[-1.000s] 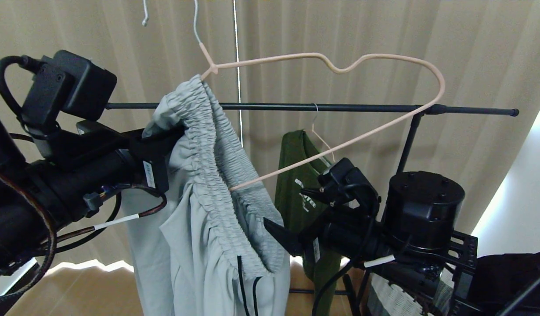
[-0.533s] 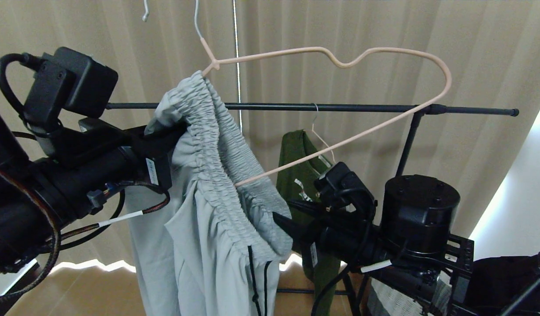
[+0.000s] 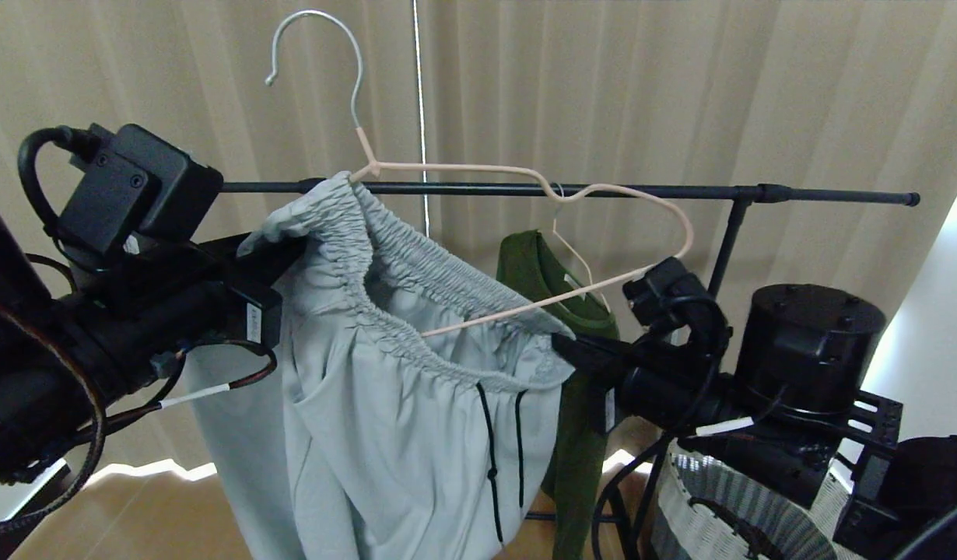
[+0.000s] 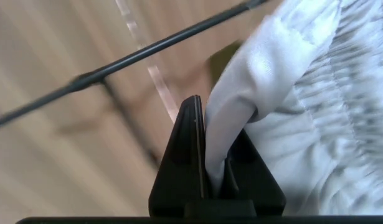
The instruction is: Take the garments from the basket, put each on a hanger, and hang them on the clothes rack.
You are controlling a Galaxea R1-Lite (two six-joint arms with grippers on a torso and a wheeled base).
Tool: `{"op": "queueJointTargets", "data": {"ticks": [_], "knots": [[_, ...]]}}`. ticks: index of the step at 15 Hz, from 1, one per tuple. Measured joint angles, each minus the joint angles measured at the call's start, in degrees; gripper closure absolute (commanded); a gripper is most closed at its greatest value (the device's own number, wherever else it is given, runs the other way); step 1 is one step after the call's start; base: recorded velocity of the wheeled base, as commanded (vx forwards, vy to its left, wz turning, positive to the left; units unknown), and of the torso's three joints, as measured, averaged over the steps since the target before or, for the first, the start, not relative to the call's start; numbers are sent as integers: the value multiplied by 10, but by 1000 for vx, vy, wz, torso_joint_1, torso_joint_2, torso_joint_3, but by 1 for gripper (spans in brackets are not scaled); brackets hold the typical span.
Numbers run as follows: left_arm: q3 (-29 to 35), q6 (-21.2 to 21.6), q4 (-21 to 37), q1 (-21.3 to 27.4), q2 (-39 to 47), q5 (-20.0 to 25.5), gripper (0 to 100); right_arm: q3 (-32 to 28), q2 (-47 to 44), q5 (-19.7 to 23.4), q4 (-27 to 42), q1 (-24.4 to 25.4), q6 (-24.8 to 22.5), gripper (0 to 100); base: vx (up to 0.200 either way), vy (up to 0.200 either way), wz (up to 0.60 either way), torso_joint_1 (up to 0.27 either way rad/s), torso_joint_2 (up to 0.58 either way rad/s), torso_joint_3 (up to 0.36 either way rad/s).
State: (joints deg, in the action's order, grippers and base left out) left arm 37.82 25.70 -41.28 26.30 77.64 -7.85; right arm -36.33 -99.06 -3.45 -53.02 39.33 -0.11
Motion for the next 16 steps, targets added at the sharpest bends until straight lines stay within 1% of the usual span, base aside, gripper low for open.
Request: {"op": "queueJointTargets", "data": {"ticks": [1, 4, 6, 8, 10, 12, 13, 15, 16], "knots": [[-7, 7, -12, -10, 0, 0, 100, 3, 11, 1, 0, -21, 0, 100, 0, 0, 0, 0, 0, 0], [-33, 36, -21, -26, 0, 0, 100, 2, 30, 1, 1, -69, -1, 100, 0, 0, 0, 0, 0, 0], [-52, 53, -22, -39, -2, 1, 100, -2, 34, 1, 1, -85, -2, 100, 0, 0, 0, 0, 0, 0], [-79, 77, -23, -57, -5, 1, 100, -7, 36, 1, 2, -90, -2, 100, 0, 0, 0, 0, 0, 0], [-113, 118, -23, -73, -14, 1, 100, -18, 37, 3, 4, -92, -3, 100, 0, 0, 0, 0, 0, 0], [-134, 145, -23, -79, -24, 1, 100, -30, 37, 4, 7, -92, -3, 100, 0, 0, 0, 0, 0, 0], [-139, 153, -23, -84, -27, 1, 100, -33, 38, 5, 8, -91, -3, 100, 0, 0, 0, 0, 0, 0], [-142, 154, -22, -90, -28, -5, 100, -34, 39, 5, 8, -82, -4, 100, 0, 0, 0, 0, 0, 0], [-142, 153, -22, -92, -26, -23, 100, -33, 40, 5, 8, -72, -4, 100, 0, 0, 0, 0, 0, 0]]}}
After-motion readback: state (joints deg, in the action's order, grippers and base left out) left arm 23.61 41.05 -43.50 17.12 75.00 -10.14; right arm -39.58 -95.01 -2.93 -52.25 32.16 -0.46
